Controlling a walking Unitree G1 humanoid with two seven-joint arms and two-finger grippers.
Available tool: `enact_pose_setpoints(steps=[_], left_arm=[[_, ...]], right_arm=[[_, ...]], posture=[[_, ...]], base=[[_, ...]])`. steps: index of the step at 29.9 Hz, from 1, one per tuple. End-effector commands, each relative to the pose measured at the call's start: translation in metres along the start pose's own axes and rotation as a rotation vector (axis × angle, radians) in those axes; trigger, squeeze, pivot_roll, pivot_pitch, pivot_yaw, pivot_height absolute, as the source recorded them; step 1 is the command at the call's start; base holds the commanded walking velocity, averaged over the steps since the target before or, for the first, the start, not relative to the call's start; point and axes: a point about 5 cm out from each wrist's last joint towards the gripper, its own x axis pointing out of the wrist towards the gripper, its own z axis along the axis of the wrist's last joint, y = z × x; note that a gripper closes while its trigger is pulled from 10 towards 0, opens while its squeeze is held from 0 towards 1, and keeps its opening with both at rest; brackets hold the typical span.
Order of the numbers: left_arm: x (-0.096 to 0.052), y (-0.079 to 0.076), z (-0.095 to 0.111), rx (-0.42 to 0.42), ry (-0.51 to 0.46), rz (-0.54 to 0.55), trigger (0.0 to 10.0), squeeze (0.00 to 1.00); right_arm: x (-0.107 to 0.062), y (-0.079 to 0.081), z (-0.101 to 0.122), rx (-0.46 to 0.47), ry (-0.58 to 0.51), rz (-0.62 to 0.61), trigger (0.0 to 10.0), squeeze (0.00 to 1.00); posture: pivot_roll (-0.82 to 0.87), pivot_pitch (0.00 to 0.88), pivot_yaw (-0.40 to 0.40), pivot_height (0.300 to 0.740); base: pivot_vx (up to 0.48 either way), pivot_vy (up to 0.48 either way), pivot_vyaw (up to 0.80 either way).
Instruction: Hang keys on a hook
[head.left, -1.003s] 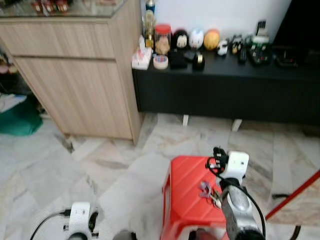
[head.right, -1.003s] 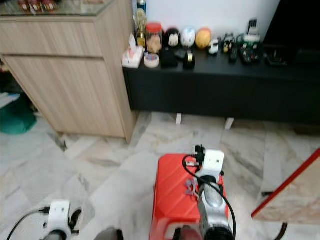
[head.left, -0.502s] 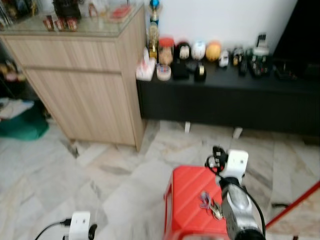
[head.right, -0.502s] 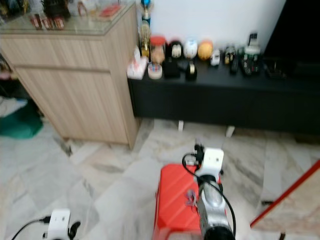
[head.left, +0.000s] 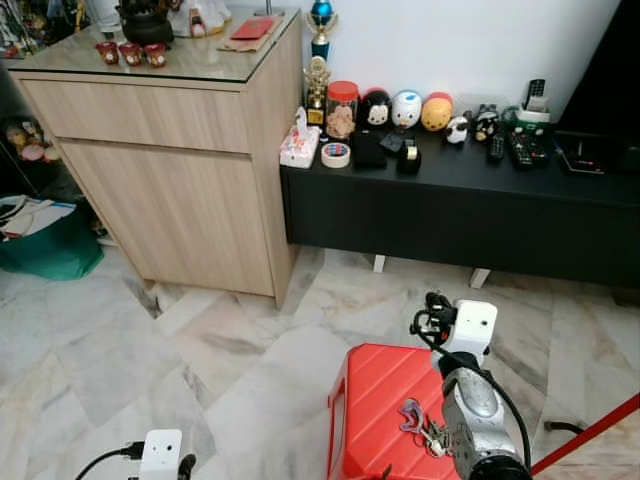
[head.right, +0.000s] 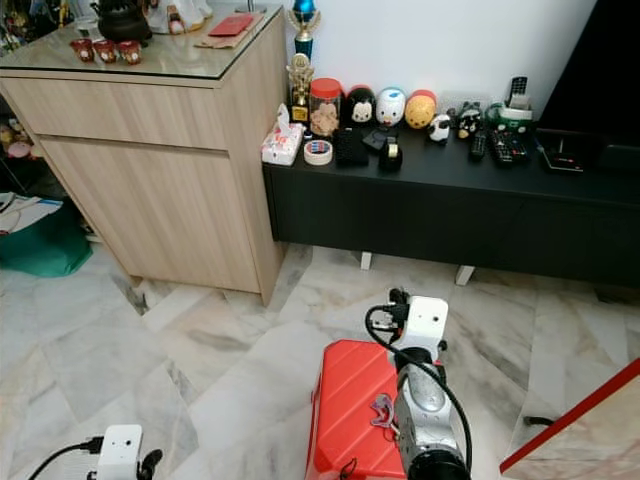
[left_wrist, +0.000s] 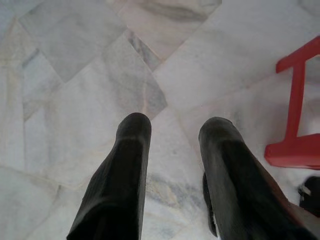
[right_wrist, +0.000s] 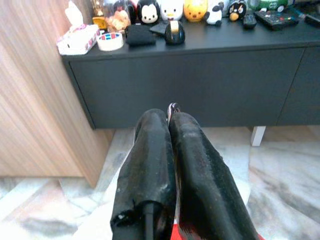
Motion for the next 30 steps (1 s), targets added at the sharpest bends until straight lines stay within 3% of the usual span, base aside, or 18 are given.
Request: enact_pose_setpoints(steps=[1,30], left_arm=[[-0.001,-0.002,-0.005,0.000,0.029,-0.007,10.0,0.00],[-0.005,-0.001,-0.020,0.000,0.112,-0.017,10.0,0.00]], right_arm=[[0.001,-0.001,0.002,0.006,-0.002,-0.006,10.0,0.00],[-0.003,0.000,-0.005,0.003,0.036,-0.015,10.0,0.00]], posture=[[0.00,0.000,-0.025,0.740],[0.00,0.008,-0.019,0.740]], base=[[0.000,0.000,0.00],[-0.034,0.000,0.00]])
